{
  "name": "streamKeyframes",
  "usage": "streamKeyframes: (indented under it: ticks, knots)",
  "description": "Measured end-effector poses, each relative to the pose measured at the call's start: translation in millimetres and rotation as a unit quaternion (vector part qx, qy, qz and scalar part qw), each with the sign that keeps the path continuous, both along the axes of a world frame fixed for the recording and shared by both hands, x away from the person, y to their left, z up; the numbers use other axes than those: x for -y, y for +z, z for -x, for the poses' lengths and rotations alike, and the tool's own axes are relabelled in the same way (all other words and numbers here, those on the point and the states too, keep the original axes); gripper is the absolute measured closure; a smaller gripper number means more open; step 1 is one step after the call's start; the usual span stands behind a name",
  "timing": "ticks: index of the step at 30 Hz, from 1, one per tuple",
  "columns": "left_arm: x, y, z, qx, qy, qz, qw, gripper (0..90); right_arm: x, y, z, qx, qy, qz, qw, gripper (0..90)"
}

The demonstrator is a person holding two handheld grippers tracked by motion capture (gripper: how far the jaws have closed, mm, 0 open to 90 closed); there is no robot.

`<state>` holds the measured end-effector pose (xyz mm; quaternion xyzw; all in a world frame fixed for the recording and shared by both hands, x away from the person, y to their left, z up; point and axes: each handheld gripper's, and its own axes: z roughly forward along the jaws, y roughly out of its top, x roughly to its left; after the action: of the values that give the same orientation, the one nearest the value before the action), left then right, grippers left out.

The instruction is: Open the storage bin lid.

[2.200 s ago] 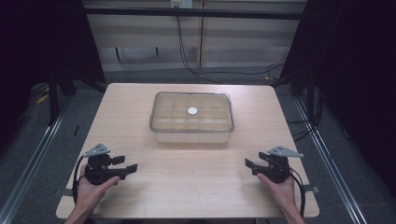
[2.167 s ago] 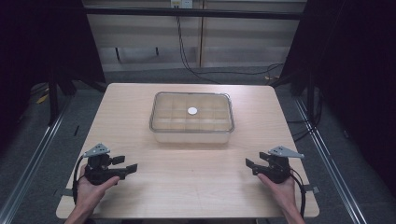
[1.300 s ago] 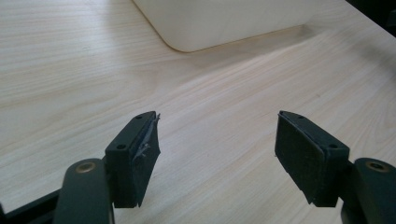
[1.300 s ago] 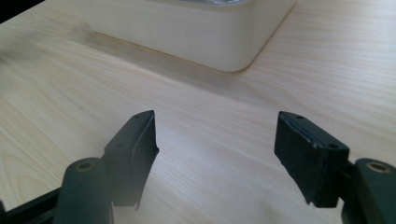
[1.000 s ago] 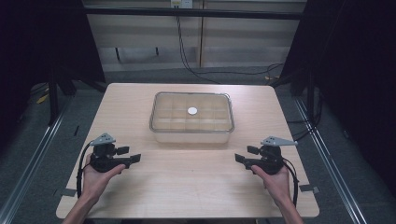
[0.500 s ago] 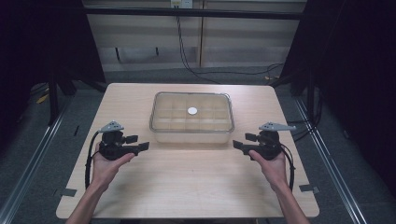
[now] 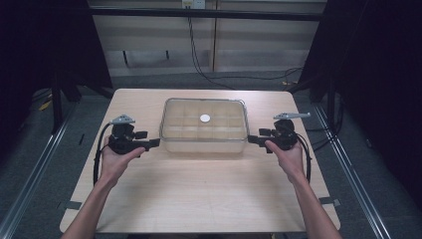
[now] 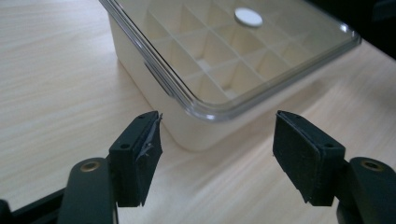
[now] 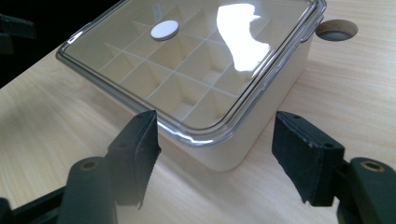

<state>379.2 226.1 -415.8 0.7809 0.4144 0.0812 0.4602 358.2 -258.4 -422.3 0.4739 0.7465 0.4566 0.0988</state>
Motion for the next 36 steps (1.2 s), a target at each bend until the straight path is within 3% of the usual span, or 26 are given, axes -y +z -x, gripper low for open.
streamKeyframes:
  ticks: [6, 8, 11, 12, 16, 17, 19, 21, 23, 26, 30, 36]
  knots:
    - [-3.2, 4.0, -9.7, -0.002, 0.010, 0.020, 0.9997, 31.6, 1.9, 7.5, -15.9, 0.002, -0.007, 0.002, 1.0000, 28.3]
    - [-1.7, 4.0, -15.1, -0.001, 0.010, 0.008, 0.9999, 32.2, 2.1, 9.7, -21.2, 0.008, -0.015, -0.006, 0.9998, 27.9]
    - [-0.2, 3.3, -20.4, -0.008, 0.010, 0.008, 0.9999, 33.6, 2.2, 10.6, -27.9, 0.004, -0.014, -0.008, 0.9999, 25.8]
    - [1.2, 3.6, -25.6, -0.007, 0.010, 0.011, 0.9999, 34.4, 1.3, 11.7, -37.9, -0.004, -0.012, -0.001, 0.9999, 27.0]
    - [4.2, 4.8, -33.2, -0.009, 0.014, 0.009, 0.9998, 35.2, 0.2, 11.2, -52.0, -0.025, 0.001, -0.001, 0.9997, 27.5]
    - [5.4, 5.4, -34.9, -0.007, 0.025, 0.005, 0.9997, 35.5, 0.0, 11.3, -56.1, -0.029, -0.002, 0.000, 0.9996, 29.1]
    - [7.3, 5.7, -39.3, -0.013, 0.024, 0.015, 0.9995, 37.2, -0.3, 11.1, -63.8, -0.026, -0.015, 0.007, 0.9995, 30.7]
    - [9.2, 5.6, -44.1, -0.012, 0.021, -0.001, 0.9997, 36.6, 0.6, 9.1, -72.4, -0.032, -0.016, 0.005, 0.9993, 29.9]
    - [9.1, 3.6, -49.2, -0.022, 0.016, 0.011, 0.9996, 32.7, 1.5, 7.7, -83.2, -0.052, -0.017, 0.010, 0.9985, 29.1]
    - [8.3, -0.2, -53.9, -0.030, 0.013, 0.018, 0.9993, 31.1, 0.9, 6.6, -87.8, -0.052, -0.013, 0.004, 0.9986, 30.0]
    - [12.2, -12.1, -59.5, -0.048, 0.011, 0.003, 0.9988, 30.8, -4.3, 1.8, -101.8, -0.062, -0.024, 0.020, 0.9976, 28.6]
    - [17.9, -17.6, -62.5, -0.053, 0.002, 0.007, 0.9986, 32.7, -8.3, -5.9, -118.6, -0.072, -0.029, 0.027, 0.9966, 29.5]
